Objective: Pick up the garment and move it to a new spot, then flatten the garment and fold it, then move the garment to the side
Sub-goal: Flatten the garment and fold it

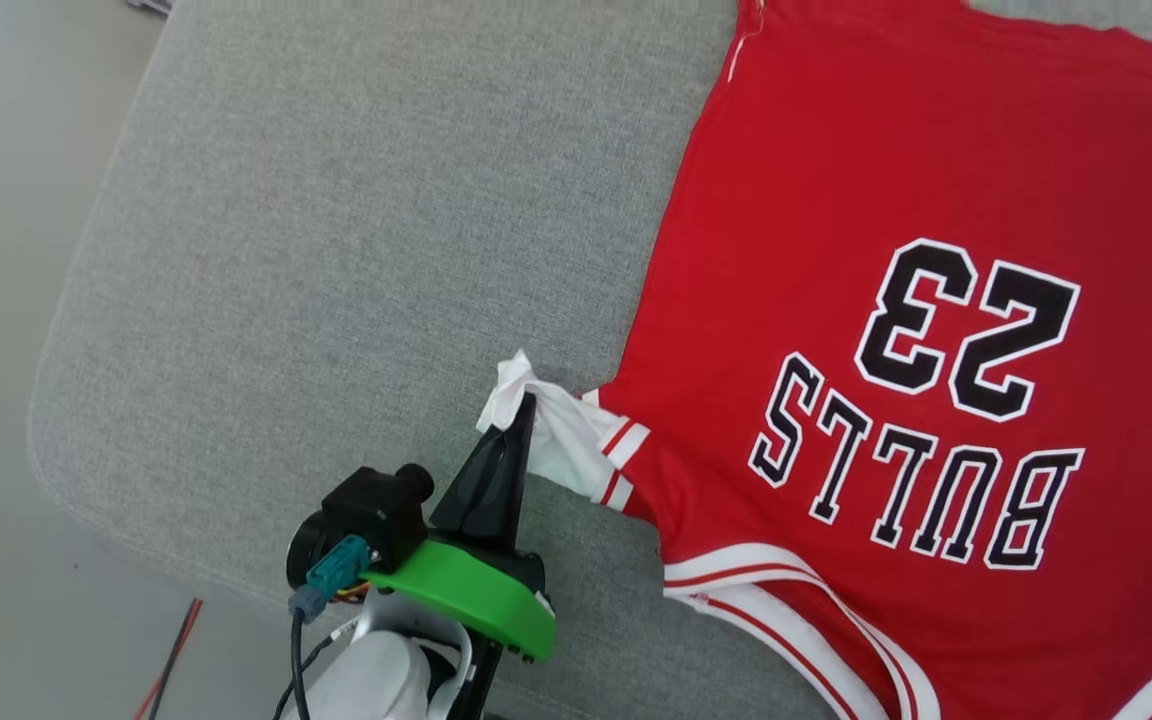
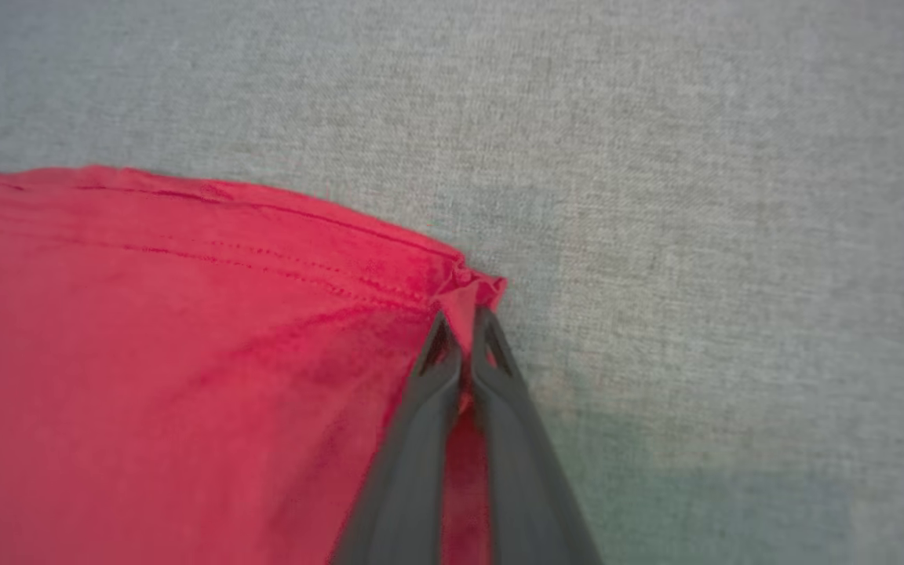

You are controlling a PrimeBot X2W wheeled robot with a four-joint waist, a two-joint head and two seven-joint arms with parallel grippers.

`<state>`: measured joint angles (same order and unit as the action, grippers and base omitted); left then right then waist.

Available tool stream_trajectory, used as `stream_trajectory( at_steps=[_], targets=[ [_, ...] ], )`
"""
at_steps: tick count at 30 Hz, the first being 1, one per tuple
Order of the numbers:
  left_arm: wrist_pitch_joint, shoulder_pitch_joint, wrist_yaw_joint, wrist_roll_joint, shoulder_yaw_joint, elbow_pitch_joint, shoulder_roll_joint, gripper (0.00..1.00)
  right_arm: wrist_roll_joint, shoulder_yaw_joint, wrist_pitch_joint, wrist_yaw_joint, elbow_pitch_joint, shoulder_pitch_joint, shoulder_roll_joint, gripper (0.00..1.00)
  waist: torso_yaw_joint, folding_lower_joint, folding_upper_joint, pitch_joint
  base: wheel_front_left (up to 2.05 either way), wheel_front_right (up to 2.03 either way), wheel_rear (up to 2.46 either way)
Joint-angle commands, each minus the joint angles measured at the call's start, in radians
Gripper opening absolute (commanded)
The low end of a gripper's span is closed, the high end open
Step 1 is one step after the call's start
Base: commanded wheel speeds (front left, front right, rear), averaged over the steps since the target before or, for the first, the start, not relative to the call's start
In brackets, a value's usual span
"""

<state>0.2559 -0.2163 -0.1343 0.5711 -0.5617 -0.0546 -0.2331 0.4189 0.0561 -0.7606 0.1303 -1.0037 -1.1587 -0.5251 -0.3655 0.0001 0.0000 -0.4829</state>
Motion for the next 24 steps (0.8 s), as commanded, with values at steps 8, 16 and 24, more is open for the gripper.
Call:
stream_trajectory(
  at_steps=[8,16,24],
  targets=[
    [0.002,0.075,-0.015,0.018,0.029,-0.031,-0.030,0.00,0.080,0.031,0.013,0.000,0.123,0.222,-0.070,0.00,0.091,-0.0001,0.0000,0.187,0.00,0.00,0.00],
    [-0.014,0.161,-0.051,0.051,0.074,-0.032,-0.088,0.00,0.183,-0.020,0.043,0.000,0.352,0.601,-0.094,0.00,0.202,-0.0001,0.0000,0.310,0.00,0.00,0.00],
    [-0.050,0.237,-0.080,0.076,0.101,-0.018,-0.142,0.00,0.188,-0.203,0.045,0.000,0.625,1.023,-0.013,0.00,0.299,-0.0001,0.0000,0.388,0.00,0.00,0.00]
  ],
)
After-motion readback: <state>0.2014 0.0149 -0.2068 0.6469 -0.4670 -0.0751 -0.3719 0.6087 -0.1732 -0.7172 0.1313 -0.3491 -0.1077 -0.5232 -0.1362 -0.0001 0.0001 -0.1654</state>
